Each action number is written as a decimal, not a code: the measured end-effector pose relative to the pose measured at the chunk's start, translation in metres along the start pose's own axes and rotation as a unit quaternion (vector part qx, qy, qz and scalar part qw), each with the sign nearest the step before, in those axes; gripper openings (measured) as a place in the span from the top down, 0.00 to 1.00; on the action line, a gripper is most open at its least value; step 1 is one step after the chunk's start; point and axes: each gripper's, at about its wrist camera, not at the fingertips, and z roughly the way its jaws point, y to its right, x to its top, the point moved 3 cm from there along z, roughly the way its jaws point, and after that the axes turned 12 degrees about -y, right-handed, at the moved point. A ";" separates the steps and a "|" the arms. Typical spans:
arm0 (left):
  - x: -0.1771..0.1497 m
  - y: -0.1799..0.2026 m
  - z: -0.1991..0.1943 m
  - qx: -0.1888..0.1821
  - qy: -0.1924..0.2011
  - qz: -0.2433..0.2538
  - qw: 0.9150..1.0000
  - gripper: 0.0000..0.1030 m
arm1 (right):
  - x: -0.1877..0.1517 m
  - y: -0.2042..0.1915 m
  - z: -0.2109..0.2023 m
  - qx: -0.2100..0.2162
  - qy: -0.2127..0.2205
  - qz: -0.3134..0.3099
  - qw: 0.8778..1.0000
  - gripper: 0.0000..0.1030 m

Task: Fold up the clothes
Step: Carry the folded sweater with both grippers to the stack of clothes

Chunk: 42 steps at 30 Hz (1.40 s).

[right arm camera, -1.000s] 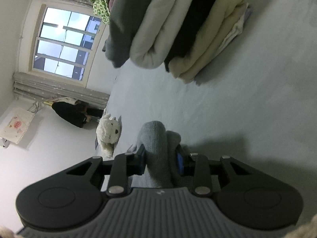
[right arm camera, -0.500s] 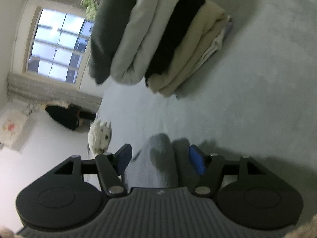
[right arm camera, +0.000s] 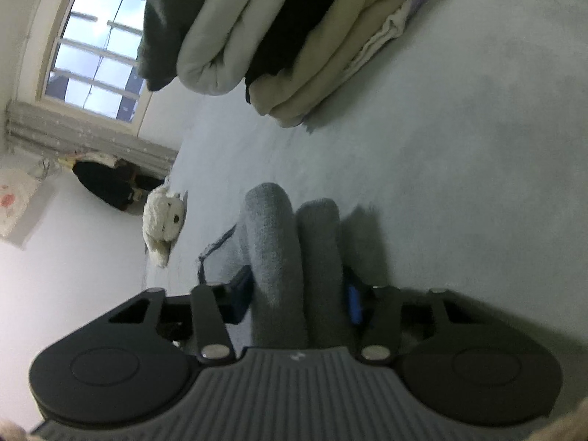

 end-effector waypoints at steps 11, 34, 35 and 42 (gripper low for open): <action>0.001 0.076 -0.034 -0.009 0.031 0.032 0.999 0.73 | 0.010 -0.046 -0.039 0.040 0.016 0.003 0.999 0.61; 0.074 0.272 0.009 -0.117 0.077 0.086 0.986 0.73 | 0.186 -0.183 -0.127 0.018 0.108 -0.130 0.985 0.62; 0.078 0.275 0.016 -0.120 0.077 0.082 0.986 0.73 | 0.196 -0.183 -0.127 0.016 0.111 -0.132 0.985 0.62; 0.108 0.265 0.069 -0.122 0.072 0.035 0.989 0.73 | 0.250 -0.161 -0.108 -0.003 0.102 -0.124 0.987 0.62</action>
